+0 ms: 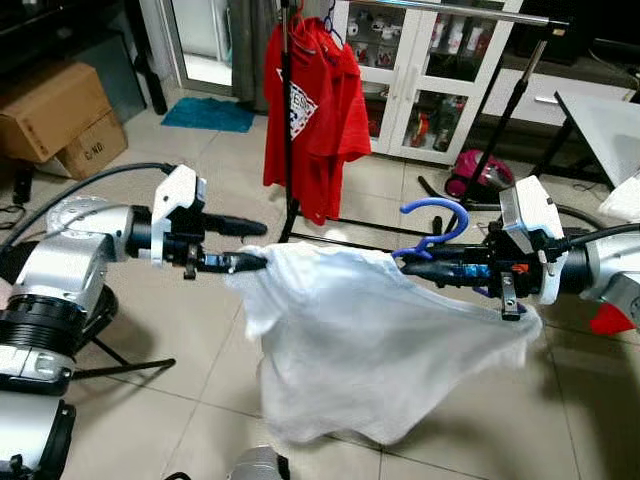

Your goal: Hang hanger

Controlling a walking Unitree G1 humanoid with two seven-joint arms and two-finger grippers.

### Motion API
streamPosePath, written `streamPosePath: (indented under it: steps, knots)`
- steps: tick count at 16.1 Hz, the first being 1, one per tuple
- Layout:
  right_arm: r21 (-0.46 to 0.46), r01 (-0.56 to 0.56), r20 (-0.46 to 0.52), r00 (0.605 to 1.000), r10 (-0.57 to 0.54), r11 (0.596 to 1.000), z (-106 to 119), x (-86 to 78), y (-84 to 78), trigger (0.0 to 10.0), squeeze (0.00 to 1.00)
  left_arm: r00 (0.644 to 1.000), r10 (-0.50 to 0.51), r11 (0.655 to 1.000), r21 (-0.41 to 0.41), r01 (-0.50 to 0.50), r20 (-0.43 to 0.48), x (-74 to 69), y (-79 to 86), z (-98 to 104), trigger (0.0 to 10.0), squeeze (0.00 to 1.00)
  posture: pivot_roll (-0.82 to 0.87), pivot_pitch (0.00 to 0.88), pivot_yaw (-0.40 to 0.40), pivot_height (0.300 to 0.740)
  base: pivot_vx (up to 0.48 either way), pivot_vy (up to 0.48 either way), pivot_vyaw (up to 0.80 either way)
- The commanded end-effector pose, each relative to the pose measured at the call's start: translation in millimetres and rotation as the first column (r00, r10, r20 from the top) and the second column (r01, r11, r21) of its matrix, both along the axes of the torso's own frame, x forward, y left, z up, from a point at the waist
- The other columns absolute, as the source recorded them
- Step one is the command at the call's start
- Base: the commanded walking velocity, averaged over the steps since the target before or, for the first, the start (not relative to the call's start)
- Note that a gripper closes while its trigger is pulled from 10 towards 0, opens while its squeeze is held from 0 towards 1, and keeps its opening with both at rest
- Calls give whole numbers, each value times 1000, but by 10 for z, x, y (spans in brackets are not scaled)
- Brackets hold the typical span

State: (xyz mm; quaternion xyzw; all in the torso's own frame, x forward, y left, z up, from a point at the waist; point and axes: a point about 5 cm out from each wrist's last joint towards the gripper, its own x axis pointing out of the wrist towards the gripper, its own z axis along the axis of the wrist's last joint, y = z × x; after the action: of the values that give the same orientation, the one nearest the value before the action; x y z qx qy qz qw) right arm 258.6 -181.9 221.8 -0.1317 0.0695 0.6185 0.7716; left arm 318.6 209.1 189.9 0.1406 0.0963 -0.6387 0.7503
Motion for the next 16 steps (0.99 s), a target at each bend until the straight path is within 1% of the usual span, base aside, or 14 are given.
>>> streamPosePath:
  steps: [1,2,3,4,6,8,9,11,12,16]
  knots:
    - [12,1,25,1000,-1,1000,77,-8,-36,10000,0,998,-70,997,11,70,-7,-30,-64,32,7765,0,23,0,47,740,0,0,0]
    - [11,4,23,1000,-5,1000,76,3,-40,10000,0,996,-91,996,21,91,-14,-54,-67,20,6314,0,18,0,52,740,0,0,0]
    - [11,4,23,1000,-4,1000,78,11,-36,10000,0,995,-101,995,19,102,-16,-69,-70,16,1216,0,13,0,54,740,0,0,0]
    - [9,2,22,1000,-2,1000,82,18,-30,10000,0,993,-115,993,26,116,-26,-91,-62,11,0,0,8,0,57,740,0,0,0]
    - [-8,-1,21,1000,1,1000,81,25,-31,10000,0,991,-131,990,54,133,-33,-124,-37,-3,0,0,5,0,58,740,0,0,0]
    - [-20,9,19,1000,-9,1000,76,49,-67,10000,0,992,-123,988,91,124,-18,-174,24,-25,0,0,10,0,51,740,0,0,0]
    - [-21,15,20,1000,-14,1000,80,58,-81,10000,0,994,-113,988,101,113,-12,-190,56,-31,549,0,13,0,47,740,0,0,0]
    - [-20,19,22,1000,-18,1000,84,70,-94,10000,0,995,-101,989,107,102,-14,-211,89,-37,863,0,22,0,40,740,0,0,0]
    - [-21,19,23,1000,-18,1000,83,82,-99,10000,0,996,-93,988,123,94,-17,-233,129,-55,0,0,26,0,38,740,0,0,0]
    - [-18,10,24,1000,-10,1000,74,108,-80,10000,0,998,-58,987,150,61,-27,-257,215,-95,0,0,37,0,31,740,0,0,0]
